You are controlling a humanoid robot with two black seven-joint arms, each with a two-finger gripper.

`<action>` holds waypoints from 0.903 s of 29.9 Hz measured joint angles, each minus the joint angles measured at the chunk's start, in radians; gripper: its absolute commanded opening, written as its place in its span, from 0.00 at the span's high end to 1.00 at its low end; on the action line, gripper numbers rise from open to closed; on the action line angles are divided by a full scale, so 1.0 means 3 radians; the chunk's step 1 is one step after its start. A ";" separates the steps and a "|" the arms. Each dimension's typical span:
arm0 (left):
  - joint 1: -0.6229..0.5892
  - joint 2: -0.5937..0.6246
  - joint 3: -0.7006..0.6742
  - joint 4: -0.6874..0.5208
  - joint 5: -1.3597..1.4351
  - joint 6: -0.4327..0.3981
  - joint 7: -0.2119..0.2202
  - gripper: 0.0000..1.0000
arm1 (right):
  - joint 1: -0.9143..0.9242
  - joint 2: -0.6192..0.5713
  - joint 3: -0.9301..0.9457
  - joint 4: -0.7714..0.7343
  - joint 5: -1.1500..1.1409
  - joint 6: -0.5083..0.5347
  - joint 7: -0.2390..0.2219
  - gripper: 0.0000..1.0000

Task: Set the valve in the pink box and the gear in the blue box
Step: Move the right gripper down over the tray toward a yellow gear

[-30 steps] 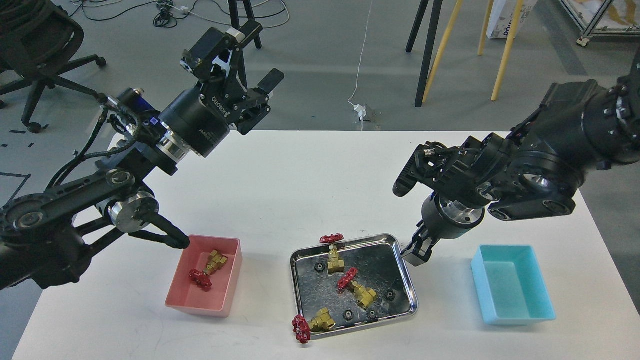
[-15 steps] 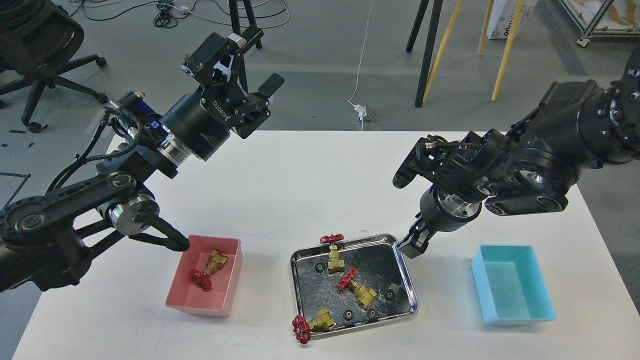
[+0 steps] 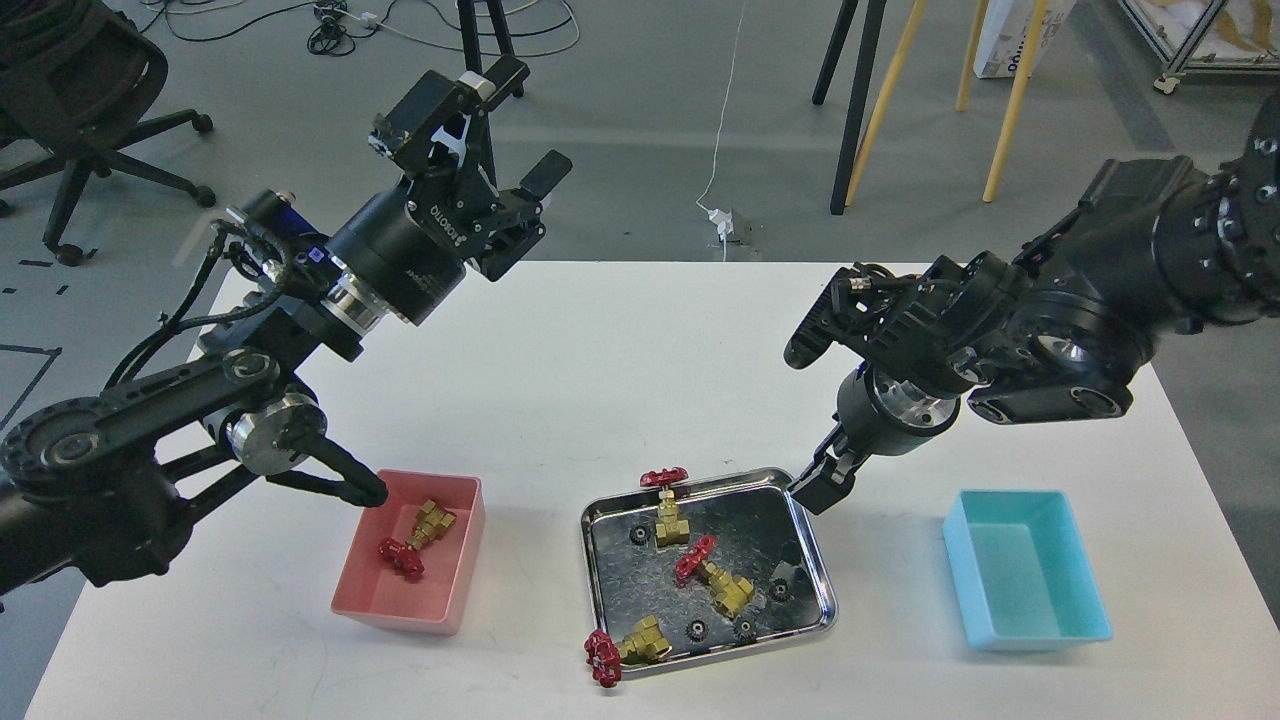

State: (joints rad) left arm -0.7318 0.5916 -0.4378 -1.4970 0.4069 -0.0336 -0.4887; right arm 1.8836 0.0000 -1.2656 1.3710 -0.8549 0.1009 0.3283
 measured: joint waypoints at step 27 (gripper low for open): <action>0.0036 -0.0198 0.0002 0.0130 0.0004 0.0029 0.0000 0.06 | -0.0411 0.0000 0.0030 -0.0099 -0.0811 -0.0051 0.0042 0.30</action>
State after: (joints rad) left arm -0.7209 0.5322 -0.4372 -1.4579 0.4080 -0.0248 -0.4887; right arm 1.7603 0.0000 -1.2566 1.3414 -1.0982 0.0858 0.3410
